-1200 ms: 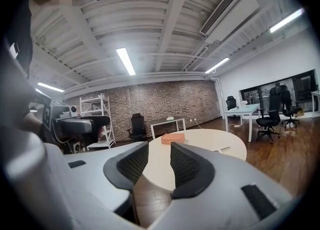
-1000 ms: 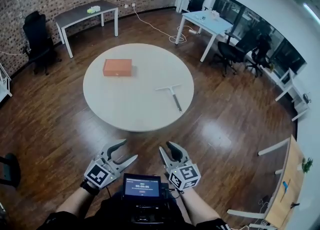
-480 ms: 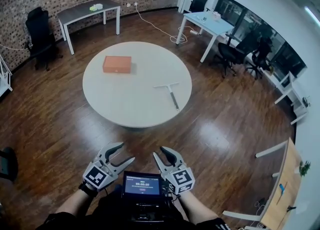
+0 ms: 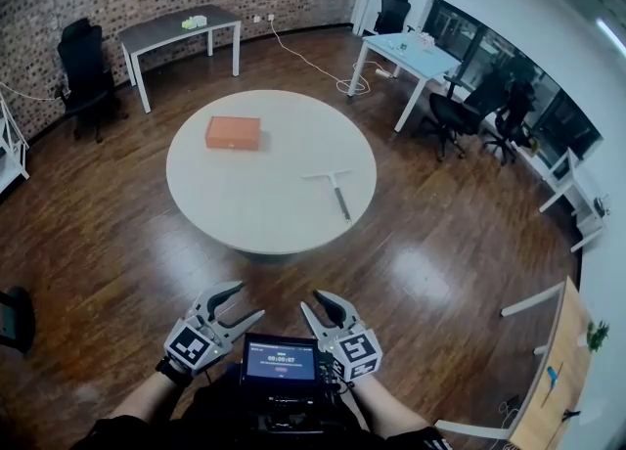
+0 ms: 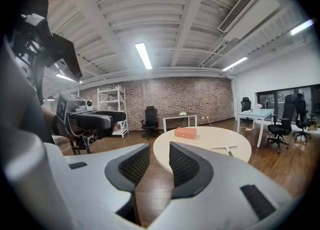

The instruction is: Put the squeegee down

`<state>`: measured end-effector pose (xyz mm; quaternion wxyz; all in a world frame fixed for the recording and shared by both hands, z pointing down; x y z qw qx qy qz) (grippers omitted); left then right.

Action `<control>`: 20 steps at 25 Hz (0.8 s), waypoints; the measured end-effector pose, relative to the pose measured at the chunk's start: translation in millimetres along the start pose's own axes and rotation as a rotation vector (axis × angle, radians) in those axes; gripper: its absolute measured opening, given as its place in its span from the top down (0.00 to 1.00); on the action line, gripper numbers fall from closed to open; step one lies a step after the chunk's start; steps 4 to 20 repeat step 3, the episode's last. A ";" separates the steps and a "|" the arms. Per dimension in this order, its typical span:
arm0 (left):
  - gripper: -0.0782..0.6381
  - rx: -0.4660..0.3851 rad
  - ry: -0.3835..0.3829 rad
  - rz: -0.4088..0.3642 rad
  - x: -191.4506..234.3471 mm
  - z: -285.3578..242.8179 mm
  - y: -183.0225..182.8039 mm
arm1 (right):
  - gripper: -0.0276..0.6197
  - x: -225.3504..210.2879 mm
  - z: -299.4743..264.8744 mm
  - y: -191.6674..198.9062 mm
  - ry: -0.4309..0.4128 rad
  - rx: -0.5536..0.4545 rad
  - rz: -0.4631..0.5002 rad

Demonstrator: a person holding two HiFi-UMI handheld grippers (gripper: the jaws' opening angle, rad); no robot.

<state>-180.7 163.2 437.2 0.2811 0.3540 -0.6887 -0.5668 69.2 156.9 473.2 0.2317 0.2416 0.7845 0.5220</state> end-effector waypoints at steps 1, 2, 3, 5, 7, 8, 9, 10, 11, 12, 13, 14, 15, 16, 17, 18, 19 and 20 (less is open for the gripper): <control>0.55 0.001 0.001 -0.001 -0.6 -0.2 -0.3 | 0.74 0.2 0.0 -0.1 -0.002 0.001 0.000; 0.55 0.002 0.002 -0.003 -1.4 -0.3 -0.5 | 0.74 0.5 0.0 -0.1 -0.004 0.001 0.000; 0.55 0.003 0.003 -0.004 -2.4 -0.4 -0.8 | 0.74 0.8 0.0 -0.1 -0.005 0.001 0.000; 0.55 0.003 0.003 -0.004 -2.4 -0.4 -0.8 | 0.74 0.8 0.0 -0.1 -0.005 0.001 0.000; 0.55 0.003 0.003 -0.004 -2.4 -0.4 -0.8 | 0.74 0.8 0.0 -0.1 -0.005 0.001 0.000; 0.55 0.003 0.003 -0.004 -2.4 -0.4 -0.8 | 0.74 0.8 0.0 -0.1 -0.005 0.001 0.000; 0.55 0.003 0.003 -0.004 -2.4 -0.4 -0.8 | 0.74 0.8 0.0 -0.1 -0.005 0.001 0.000; 0.55 0.003 0.003 -0.004 -2.4 -0.4 -0.8 | 0.74 0.8 0.0 -0.1 -0.005 0.001 0.000; 0.55 0.003 0.003 -0.004 -2.4 -0.4 -0.8 | 0.74 0.8 0.0 -0.1 -0.005 0.001 0.000; 0.55 0.003 0.003 -0.004 -2.4 -0.4 -0.8 | 0.74 0.8 0.0 -0.1 -0.005 0.001 0.000; 0.55 0.003 0.003 -0.004 -2.4 -0.4 -0.8 | 0.74 0.8 0.0 -0.1 -0.005 0.001 0.000; 0.55 0.003 0.003 -0.004 -2.4 -0.4 -0.8 | 0.74 0.8 0.0 -0.1 -0.005 0.001 0.000; 0.55 0.003 0.003 -0.004 -2.4 -0.4 -0.8 | 0.74 0.8 0.0 -0.1 -0.005 0.001 0.000; 0.55 0.003 0.003 -0.004 -2.4 -0.4 -0.8 | 0.74 0.8 0.0 -0.1 -0.005 0.001 0.000; 0.55 0.003 0.003 -0.004 -2.4 -0.4 -0.8 | 0.74 0.8 0.0 -0.1 -0.005 0.001 0.000; 0.55 0.003 0.003 -0.004 -2.4 -0.4 -0.8 | 0.74 0.8 0.0 -0.1 -0.005 0.001 0.000; 0.55 0.003 0.003 -0.004 -2.4 -0.4 -0.8 | 0.74 0.8 0.0 -0.1 -0.005 0.001 0.000; 0.55 0.003 0.003 -0.004 -2.4 -0.4 -0.8 | 0.74 0.8 0.0 -0.1 -0.005 0.001 0.000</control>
Point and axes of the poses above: the fingertips, and each gripper's own axes: z backward along the fingers, x to its left, y out of its underside, the point moved 10 cm from there along z, backward along the fingers, and after that the axes turned 5 degrees about x, right-handed, at the moved point
